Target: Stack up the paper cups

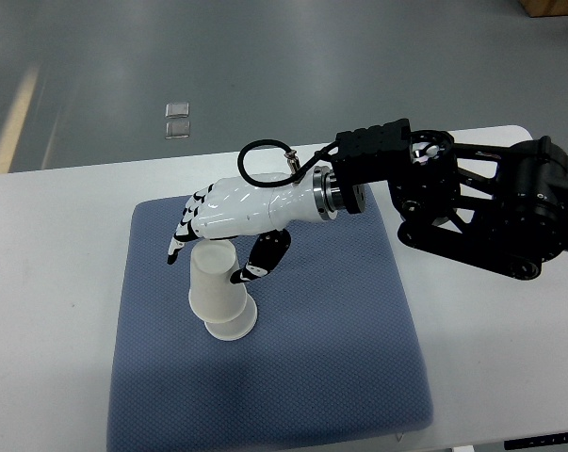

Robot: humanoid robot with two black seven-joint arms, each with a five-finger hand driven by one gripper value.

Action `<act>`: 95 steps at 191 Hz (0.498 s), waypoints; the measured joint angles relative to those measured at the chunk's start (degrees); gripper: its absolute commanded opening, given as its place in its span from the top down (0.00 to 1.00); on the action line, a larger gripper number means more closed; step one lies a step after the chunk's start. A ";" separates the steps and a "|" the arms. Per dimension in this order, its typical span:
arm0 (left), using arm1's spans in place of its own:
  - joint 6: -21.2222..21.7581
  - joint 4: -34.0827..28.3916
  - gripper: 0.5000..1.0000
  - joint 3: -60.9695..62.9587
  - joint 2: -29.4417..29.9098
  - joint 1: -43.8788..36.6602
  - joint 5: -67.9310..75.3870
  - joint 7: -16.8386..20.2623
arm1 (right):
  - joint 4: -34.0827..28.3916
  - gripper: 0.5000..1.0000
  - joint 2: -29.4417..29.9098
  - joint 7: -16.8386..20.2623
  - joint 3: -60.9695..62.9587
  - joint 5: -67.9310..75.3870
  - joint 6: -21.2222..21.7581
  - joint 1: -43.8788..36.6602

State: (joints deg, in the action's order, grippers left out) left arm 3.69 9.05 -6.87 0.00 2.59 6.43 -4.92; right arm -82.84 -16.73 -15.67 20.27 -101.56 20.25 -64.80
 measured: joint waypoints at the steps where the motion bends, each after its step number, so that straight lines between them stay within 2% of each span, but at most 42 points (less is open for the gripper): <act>1: 0.00 0.00 0.00 0.00 0.00 0.00 0.00 0.00 | 0.01 0.16 0.00 -0.01 0.00 0.00 -0.01 0.03; 64: 0.00 0.00 0.00 0.02 0.00 0.01 0.00 -0.01 | 0.50 0.16 -0.26 -0.06 0.87 0.64 -0.38 0.38; 95: 0.00 0.00 0.00 0.02 0.00 0.00 0.00 -0.01 | 3.59 0.16 -0.47 0.35 5.31 4.88 -3.13 1.80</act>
State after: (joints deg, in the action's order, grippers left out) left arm 3.69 9.05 -6.86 0.00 2.59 6.43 -4.93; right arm -79.25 -17.20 -15.32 25.58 -96.68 17.12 -63.00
